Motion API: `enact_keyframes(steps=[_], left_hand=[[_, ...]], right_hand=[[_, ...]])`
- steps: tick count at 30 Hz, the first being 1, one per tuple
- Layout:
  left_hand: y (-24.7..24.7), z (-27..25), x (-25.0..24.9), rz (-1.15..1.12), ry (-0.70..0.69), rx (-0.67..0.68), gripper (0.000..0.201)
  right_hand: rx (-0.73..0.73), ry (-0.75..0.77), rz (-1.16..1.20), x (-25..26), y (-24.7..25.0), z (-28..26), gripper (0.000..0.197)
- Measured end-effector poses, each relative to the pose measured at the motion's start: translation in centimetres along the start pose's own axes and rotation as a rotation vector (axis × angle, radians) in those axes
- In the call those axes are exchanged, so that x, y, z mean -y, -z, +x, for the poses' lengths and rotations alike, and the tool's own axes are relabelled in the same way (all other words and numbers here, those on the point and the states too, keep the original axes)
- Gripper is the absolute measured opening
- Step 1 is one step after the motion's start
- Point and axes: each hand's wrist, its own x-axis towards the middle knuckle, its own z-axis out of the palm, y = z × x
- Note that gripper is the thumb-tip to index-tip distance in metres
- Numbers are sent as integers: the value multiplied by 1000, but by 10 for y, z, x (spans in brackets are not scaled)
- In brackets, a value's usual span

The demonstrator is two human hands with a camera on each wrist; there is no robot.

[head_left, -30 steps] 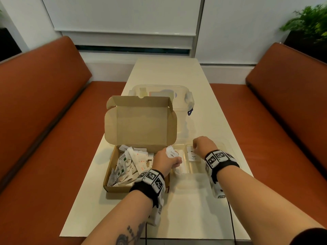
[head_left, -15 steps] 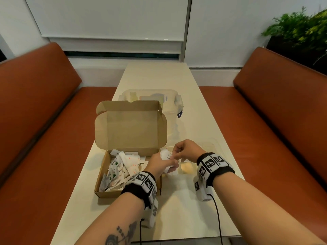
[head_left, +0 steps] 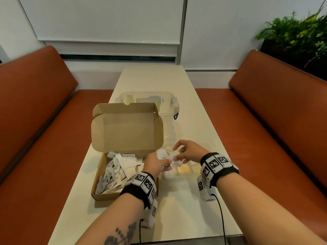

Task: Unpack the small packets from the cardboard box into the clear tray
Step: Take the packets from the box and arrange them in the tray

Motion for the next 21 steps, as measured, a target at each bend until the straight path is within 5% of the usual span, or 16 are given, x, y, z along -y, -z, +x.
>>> enact_keyframes(steps=[7,14,21], left_hand=[[-5,-4,-2,-28,-39,73,21],[-2,2,0,-113,-43,34,15],[-2,7,6,-16,-17,36,24]], right_hand=[[-87,56,-12,3,8,0,6],[-118,1,170,-4,9,-4,12],[-91,51,-162,-6,9,-1,7]])
